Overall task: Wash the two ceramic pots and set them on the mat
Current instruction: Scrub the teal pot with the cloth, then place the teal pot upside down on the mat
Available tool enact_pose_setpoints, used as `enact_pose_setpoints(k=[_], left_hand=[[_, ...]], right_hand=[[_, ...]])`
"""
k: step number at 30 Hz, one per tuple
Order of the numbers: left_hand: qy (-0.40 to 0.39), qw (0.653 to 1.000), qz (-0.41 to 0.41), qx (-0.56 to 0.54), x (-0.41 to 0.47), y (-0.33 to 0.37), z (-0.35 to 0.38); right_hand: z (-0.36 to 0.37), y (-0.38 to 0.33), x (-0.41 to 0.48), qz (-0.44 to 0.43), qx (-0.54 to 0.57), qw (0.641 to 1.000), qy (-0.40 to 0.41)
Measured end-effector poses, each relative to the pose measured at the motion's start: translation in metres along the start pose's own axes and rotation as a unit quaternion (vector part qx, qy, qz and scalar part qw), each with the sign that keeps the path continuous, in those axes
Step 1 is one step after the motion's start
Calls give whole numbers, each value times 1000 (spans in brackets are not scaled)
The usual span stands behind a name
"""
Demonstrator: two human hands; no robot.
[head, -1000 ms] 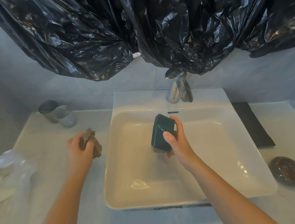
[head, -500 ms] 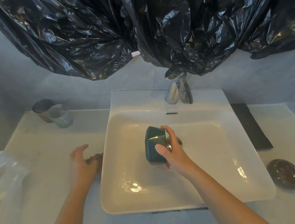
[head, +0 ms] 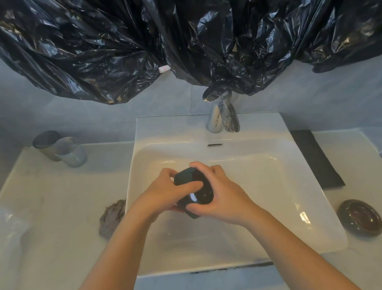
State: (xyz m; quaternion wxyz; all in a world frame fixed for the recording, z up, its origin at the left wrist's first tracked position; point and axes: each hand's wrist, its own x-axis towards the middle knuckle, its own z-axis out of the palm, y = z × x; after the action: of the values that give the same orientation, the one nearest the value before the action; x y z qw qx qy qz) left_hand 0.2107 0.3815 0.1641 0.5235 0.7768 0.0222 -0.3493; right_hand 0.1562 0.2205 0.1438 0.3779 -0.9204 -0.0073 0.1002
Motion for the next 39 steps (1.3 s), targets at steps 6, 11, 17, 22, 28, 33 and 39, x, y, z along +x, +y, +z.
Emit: enact_pose_setpoints(k=[6, 11, 17, 22, 28, 33, 39], left_hand=[[30, 998, 0, -64, 5, 3, 14], [-14, 984, 16, -179, 6, 16, 39], [-101, 975, 36, -197, 21, 64, 120], [-98, 986, 66, -114, 56, 116, 206], [-38, 996, 63, -58, 133, 168, 299], [49, 987, 0, -151, 209, 181, 354], [171, 960, -48, -218, 252, 171, 387]], right_hand=[[-32, 23, -13, 37, 126, 991, -27], [-81, 64, -30, 180, 293, 938, 37], [-142, 125, -59, 186, 402, 896, 26], [-203, 198, -76, 208, 458, 862, 65], [-264, 285, -59, 254, 488, 826, 122], [-285, 343, -19, 276, 470, 824, 156], [-276, 385, 25, 292, 416, 845, 164]])
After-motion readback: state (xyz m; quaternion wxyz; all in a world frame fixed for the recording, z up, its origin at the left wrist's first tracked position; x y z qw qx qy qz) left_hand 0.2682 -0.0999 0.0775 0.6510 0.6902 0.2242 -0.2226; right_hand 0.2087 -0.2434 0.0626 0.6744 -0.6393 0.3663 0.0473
